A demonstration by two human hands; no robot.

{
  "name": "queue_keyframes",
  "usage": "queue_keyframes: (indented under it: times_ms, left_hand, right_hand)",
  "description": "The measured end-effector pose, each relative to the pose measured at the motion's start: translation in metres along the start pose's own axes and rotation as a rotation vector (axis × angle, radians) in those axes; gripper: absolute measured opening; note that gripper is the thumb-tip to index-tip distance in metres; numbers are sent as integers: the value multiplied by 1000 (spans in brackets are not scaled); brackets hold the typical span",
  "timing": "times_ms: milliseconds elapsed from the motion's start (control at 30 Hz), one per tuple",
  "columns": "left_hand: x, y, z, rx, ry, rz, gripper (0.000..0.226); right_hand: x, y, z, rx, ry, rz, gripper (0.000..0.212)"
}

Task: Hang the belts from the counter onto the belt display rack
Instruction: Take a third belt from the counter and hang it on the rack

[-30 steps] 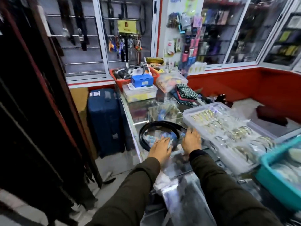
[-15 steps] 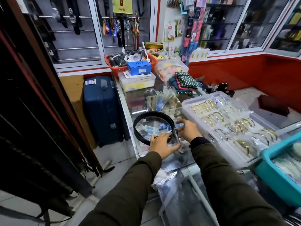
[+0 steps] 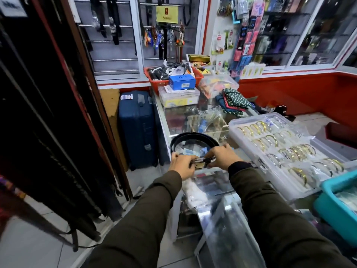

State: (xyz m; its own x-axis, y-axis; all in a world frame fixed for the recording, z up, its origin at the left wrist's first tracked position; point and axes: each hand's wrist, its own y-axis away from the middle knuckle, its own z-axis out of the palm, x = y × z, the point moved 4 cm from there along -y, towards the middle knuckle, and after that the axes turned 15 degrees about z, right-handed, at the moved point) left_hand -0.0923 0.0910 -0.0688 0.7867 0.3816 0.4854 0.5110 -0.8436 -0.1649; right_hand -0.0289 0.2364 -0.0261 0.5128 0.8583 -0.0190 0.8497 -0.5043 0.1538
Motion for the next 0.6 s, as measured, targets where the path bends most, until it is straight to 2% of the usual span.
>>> queue_keyframes:
  times_ms: [100, 167, 200, 300, 367, 467, 533, 600]
  left_hand:
    - [-15, 29, -37, 185, -58, -4, 41]
    - [-26, 50, -62, 387, -41, -64, 49]
    - [-31, 62, -74, 513, 19, -111, 53]
    - [-44, 89, -108, 847, 427, -282, 45]
    - [-46, 100, -123, 918, 719, -389, 37]
    - [-42, 111, -141, 925, 1023, -379, 34]
    - [-40, 123, -157, 929, 1014, -340, 36]
    - [-40, 135, -175, 953, 890, -299, 37]
  right_hand:
    - [-34, 9, -7, -42, -239, -59, 33]
    - [-59, 17, -16, -57, -417, -126, 17]
    - [-73, 23, -22, -56, -506, -169, 9]
    - [-112, 37, -40, -29, -741, -242, 9]
    - [-133, 46, -52, 1, -830, -259, 16]
    - [-157, 54, -66, 13, -952, -318, 48]
    - [-167, 58, -70, -10, -1060, -302, 52]
    - [-176, 65, -77, 17, -1094, -284, 51]
